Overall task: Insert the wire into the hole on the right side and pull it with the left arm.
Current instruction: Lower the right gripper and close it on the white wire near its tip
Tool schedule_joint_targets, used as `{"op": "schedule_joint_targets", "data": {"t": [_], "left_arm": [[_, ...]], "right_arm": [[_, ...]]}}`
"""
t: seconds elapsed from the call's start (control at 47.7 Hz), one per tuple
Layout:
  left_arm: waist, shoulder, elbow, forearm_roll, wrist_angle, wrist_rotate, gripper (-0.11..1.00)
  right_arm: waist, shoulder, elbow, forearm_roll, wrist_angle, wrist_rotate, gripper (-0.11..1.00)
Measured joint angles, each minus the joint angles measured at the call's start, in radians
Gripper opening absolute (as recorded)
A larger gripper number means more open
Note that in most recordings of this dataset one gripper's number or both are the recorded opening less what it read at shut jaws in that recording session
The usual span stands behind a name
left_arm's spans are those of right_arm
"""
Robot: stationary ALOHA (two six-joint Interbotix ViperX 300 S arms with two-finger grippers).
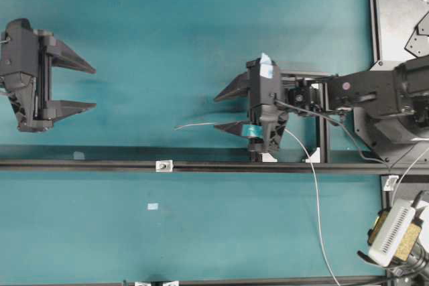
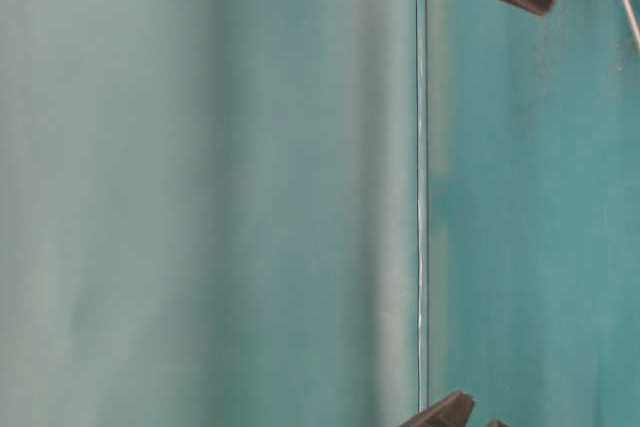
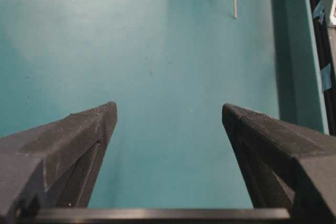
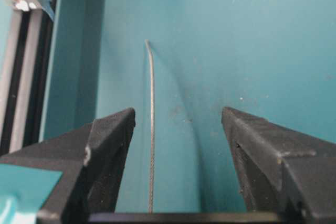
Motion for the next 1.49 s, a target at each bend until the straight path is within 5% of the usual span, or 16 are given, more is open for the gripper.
{"op": "schedule_joint_targets", "data": {"t": [0.42,1.238,1.49], "left_arm": [[0.0,0.002,0.0,-0.002,0.0,-0.002,0.56],[0.0,0.002,0.0,-0.002,0.0,-0.002,0.56],[0.002,0.002,0.0,-0.002,0.0,-0.002,0.56]], "right_arm": [[0.0,0.049,-0.014,0.0,-0.021,-0.002,0.64],[0.0,0.117,-0.054,0.0,-0.066,0.0,0.63],[0.0,0.137,-0.069,0.0,-0.064,-0.002,0.42]]}}
